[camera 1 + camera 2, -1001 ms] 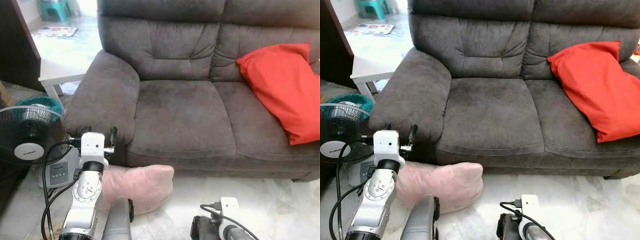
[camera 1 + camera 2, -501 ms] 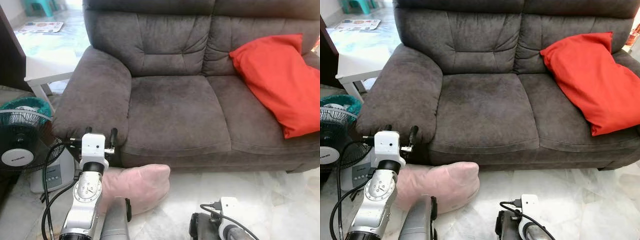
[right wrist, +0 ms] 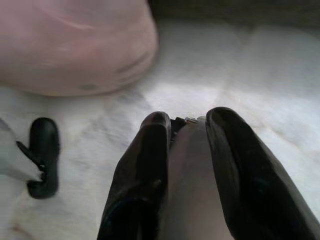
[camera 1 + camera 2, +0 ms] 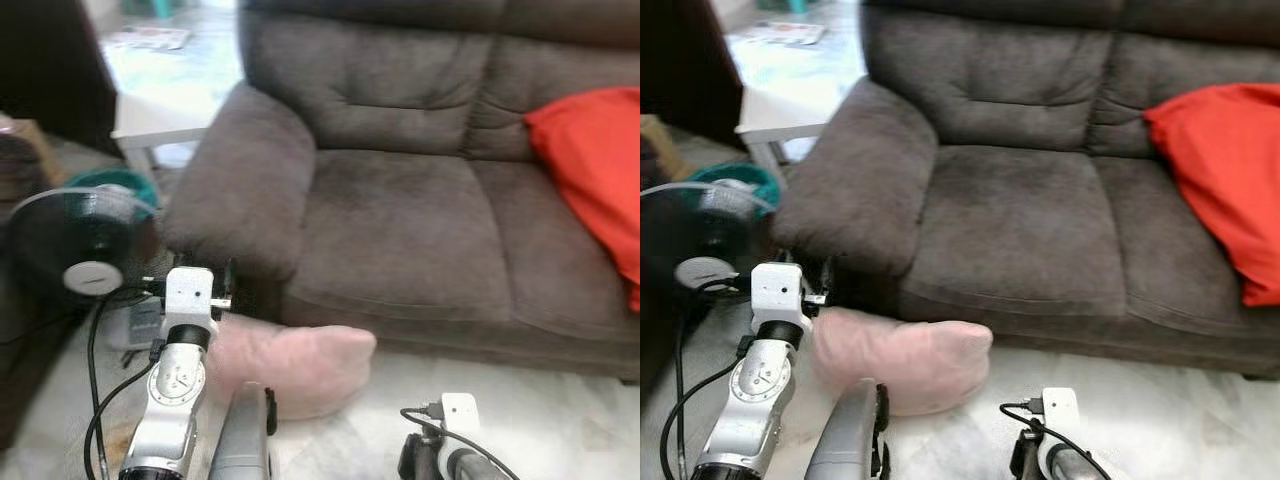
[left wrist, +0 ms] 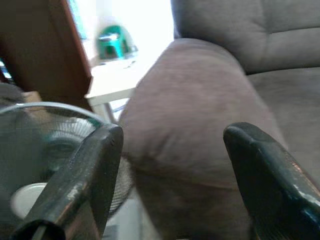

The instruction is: Move the pillow to the sofa from floor

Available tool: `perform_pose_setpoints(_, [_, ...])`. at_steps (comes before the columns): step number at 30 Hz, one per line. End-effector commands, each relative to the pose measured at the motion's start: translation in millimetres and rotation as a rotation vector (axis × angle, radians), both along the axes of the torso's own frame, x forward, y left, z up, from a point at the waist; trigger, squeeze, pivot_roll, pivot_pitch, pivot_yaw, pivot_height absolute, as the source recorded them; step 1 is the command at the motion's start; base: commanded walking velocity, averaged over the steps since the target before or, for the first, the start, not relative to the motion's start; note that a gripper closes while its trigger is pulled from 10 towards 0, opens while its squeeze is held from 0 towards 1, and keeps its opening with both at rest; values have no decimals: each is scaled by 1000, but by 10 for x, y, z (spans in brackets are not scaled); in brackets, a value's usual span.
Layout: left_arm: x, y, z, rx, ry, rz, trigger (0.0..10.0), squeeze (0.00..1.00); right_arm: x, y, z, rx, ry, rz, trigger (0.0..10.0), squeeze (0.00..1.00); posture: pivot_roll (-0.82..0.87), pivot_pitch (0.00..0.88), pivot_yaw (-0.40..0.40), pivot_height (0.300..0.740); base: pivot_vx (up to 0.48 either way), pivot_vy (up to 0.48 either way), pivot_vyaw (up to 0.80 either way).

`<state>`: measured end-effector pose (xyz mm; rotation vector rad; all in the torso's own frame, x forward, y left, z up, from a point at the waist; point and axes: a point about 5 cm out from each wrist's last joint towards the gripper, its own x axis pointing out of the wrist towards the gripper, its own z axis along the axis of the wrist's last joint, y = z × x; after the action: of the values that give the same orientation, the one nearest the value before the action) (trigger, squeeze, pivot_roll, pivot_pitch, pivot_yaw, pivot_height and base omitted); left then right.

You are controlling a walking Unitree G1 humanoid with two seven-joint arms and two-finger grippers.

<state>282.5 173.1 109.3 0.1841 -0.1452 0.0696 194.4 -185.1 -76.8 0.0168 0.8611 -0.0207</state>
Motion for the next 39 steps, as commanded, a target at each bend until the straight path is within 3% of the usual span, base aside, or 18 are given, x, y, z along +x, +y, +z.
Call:
perform_pose_setpoints(1, [-12, -41, -30, -5, 19, -13, 10000, 0, -40, -59, -12, -4, 7, -23, 10000, 0, 189, 71, -60, 588, 0, 0, 0])
perform_pose_setpoints(10, [-1, -48, -46, -15, 29, -15, 10000, 0, -35, -63, -10, -2, 5, -26, 10000, 0, 189, 69, -62, 588, 0, 0, 0])
perform_pose_setpoints(19, [5, -52, -47, -21, 30, -15, 10000, 0, -28, -61, -4, 6, -3, -27, 10000, 0, 191, 66, -63, 588, 0, 390, 0])
perform_pose_setpoints(39, [17, -86, -9, 0, 15, -43, 10000, 0, -24, -50, -5, 10, 0, -28, 10000, 0, 193, 64, -60, 588, 0, 0, 0])
